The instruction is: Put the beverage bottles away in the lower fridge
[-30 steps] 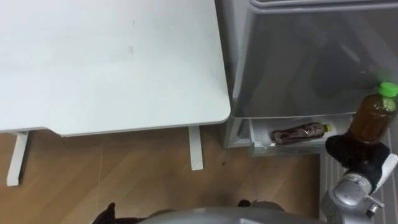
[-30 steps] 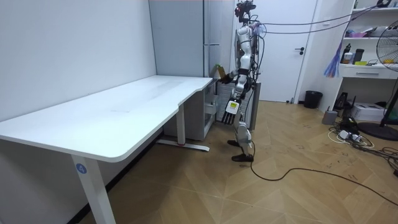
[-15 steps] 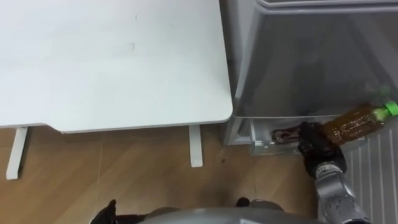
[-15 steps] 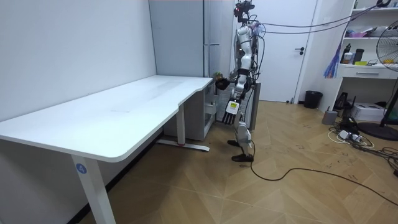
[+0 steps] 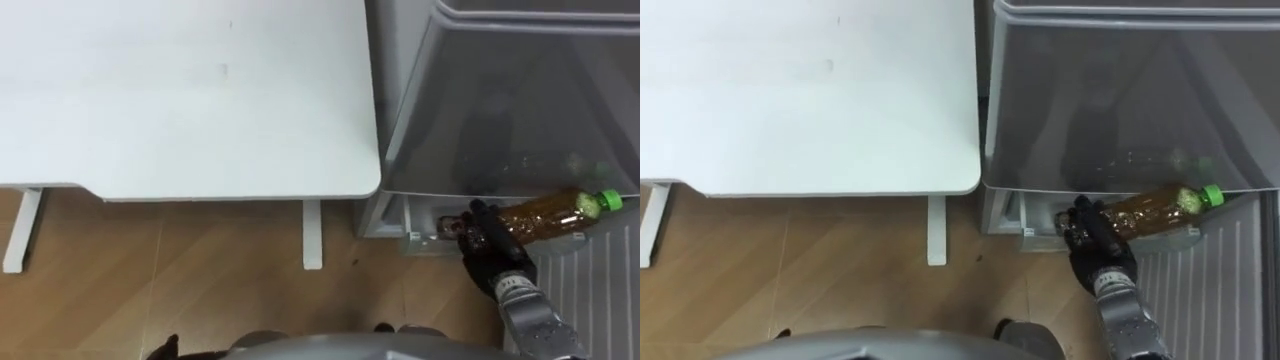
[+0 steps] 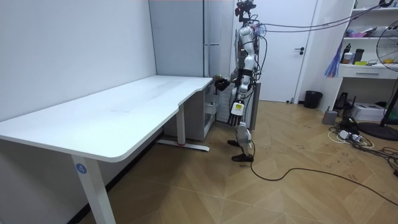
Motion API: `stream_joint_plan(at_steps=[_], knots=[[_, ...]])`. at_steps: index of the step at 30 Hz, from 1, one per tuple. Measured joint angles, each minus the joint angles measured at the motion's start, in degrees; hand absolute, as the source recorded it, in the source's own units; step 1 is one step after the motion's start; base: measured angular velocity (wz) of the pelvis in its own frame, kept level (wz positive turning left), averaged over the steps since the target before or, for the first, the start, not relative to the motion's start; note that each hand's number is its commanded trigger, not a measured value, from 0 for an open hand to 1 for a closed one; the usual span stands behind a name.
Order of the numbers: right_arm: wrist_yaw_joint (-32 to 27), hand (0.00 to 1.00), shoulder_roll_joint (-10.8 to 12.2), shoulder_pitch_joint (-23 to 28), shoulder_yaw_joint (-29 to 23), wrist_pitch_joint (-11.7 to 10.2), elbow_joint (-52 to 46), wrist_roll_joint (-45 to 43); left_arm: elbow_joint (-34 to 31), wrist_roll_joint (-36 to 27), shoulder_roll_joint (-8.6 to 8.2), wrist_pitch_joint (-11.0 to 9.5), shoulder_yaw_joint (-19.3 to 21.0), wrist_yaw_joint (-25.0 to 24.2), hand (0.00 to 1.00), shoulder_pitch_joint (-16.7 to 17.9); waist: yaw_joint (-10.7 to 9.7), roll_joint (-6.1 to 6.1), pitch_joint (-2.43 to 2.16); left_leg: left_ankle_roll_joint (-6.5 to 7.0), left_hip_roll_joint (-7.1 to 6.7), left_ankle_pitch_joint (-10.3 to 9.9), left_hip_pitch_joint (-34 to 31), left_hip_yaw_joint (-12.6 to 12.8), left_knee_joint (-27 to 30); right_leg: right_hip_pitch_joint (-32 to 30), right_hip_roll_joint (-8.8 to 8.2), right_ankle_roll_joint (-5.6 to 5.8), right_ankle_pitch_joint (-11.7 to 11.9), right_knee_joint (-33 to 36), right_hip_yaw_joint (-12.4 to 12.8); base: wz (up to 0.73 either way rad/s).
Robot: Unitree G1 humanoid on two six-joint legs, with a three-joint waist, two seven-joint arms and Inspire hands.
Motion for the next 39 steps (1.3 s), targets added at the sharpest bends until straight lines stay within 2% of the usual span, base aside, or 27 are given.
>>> stream_joint_plan(at_steps=[5, 11, 20, 29, 32, 35, 38, 39], knots=[[1.4, 1.0, 0.9, 0.1, -0.2, 1.2, 0.3, 4.7, -0.3, 0.0, -0.03, 0.9, -0.1, 0.5, 0.0, -0.1, 0.0, 0.14, -0.08, -0.01, -0.01, 0.0, -0.8, -0.7, 0.5, 0.0, -0.32, -0.07, 0.0, -0.1, -1.3, 0.08], [1.8, 1.0, 1.0, 0.3, -0.6, 2.7, 0.4, 7.2, -0.4, 0.0, -0.65, 3.3, 0.1, 0.7, 0.0, -0.5, 0.0, 1.05, -0.55, -0.01, 0.02, 0.0, -0.4, -0.8, 0.4, 0.0, -0.29, -0.12, 0.1, 0.0, -1.4, -0.01], [1.4, 1.0, 1.1, 0.2, -0.8, 2.7, 0.4, 9.7, -0.3, 0.0, -1.34, 3.5, -0.2, 1.5, 0.0, -1.1, 0.3, 1.67, -0.35, 0.01, -0.05, 0.0, -0.2, -0.8, 0.5, 0.3, -0.41, -0.16, 0.1, 0.3, -1.1, 0.0], [0.1, 1.0, 1.5, 0.0, -1.8, 2.7, -1.3, 9.7, -0.3, 0.1, -1.33, 3.5, -0.5, 1.2, 0.0, -1.0, -0.2, 2.15, 0.18, 0.01, -0.2, 0.0, -1.2, -1.2, 0.8, -0.4, -0.58, -0.12, 0.1, 0.4, -1.2, 0.01], [-1.6, 1.0, 1.5, 0.0, -2.3, 2.7, -2.9, 9.9, -0.4, 0.0, -1.35, 3.5, -1.0, 0.4, 0.0, -1.0, -0.3, 2.77, 0.28, 0.03, -0.27, 0.0, -2.0, -1.2, 0.8, -1.2, -0.84, -0.1, 0.1, 0.8, -1.2, 0.0], [-2.2, 1.0, 1.6, -0.8, -2.9, 2.6, -3.6, 12.1, -0.4, 0.0, -1.36, 3.5, -1.0, 0.0, 0.0, -1.2, -0.3, 3.15, 0.35, 0.04, -0.5, 0.0, -4.4, -1.5, 2.6, -4.2, -1.97, -0.06, -0.5, 3.6, -1.2, 0.05], [-2.4, 1.0, 1.9, -3.4, -4.7, 2.6, -2.7, 13.9, -0.2, 0.0, -1.39, 4.3, -0.9, 0.0, 0.0, -1.9, -0.2, 2.82, 0.59, 0.34, -1.43, -0.2, -8.8, -1.6, 5.7, -9.3, -3.96, -0.19, -1.8, 8.6, -1.0, 0.09], [-2.6, 1.0, 1.9, -5.8, -5.6, 2.6, -1.1, 14.5, -0.1, 0.0, -1.17, 4.7, -1.1, 0.0, 0.0, -2.7, -0.2, 2.35, 0.91, 0.53, -2.02, -0.3, -11.1, -1.6, 7.5, -12.0, -5.05, -0.32, -2.4, 11.1, -0.8, 0.14]])
